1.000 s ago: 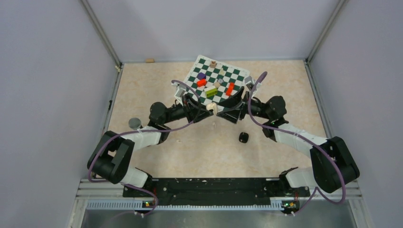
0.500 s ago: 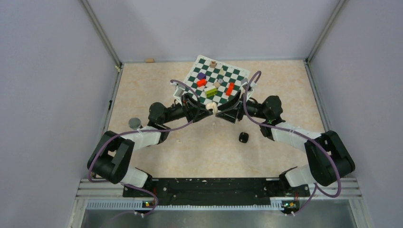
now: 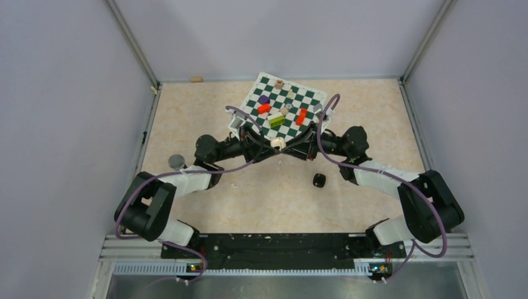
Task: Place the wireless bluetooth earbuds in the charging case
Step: Pick up the charging case at the center of the board, then open the charging case.
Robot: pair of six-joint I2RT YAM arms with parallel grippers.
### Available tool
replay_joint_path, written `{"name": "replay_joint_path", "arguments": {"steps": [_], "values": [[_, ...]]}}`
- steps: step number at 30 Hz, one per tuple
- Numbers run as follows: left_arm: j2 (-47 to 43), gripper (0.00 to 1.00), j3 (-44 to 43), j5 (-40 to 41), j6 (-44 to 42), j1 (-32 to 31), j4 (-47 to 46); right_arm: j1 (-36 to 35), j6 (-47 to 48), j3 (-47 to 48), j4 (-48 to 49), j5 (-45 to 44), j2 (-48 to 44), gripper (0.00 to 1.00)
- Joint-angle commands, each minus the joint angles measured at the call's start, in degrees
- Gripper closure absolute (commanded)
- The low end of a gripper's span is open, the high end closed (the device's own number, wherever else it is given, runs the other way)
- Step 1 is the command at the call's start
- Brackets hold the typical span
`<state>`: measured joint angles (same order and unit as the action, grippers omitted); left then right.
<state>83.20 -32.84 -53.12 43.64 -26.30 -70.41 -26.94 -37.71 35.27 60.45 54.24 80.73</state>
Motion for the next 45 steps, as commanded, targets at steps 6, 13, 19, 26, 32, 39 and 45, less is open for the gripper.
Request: {"name": "replay_joint_path", "arguments": {"steps": [6, 13, 19, 26, 32, 39, 45], "values": [[0.16, 0.54, -2.2, -0.31, -0.64, -0.27, 0.94, -1.12, 0.46, 2.2, 3.99, 3.25, -0.93, 0.89], [-0.92, 0.3, -3.65, -0.23, -4.25, 0.31, 9.06, -1.1, 7.76, 3.66, -5.05, 4.22, -4.39, 0.91], [-2.25, 0.19, -5.68, -5.81, -11.86, 1.68, 16.18, -1.01, 22.78, 8.6, -25.71, 4.34, -7.26, 0.95], [-3.61, 0.09, -11.99, -15.53, -28.34, 1.7, 39.54, 0.19, 38.87, 11.25, -42.65, 5.04, -8.69, 0.99], [-3.3, 0.07, -16.12, -19.82, -38.51, 1.64, 52.91, 0.26, 49.95, 13.95, -55.13, 5.15, -7.44, 1.0], [-2.42, 0.18, -19.68, -19.22, -51.02, -0.19, 66.15, 0.37, 53.26, 14.11, -57.7, 4.37, -7.85, 1.0], [-0.26, 0.33, -22.01, -16.91, -54.55, -2.48, 72.21, 0.39, 54.45, 14.2, -58.51, 4.12, -6.83, 1.0]]}}
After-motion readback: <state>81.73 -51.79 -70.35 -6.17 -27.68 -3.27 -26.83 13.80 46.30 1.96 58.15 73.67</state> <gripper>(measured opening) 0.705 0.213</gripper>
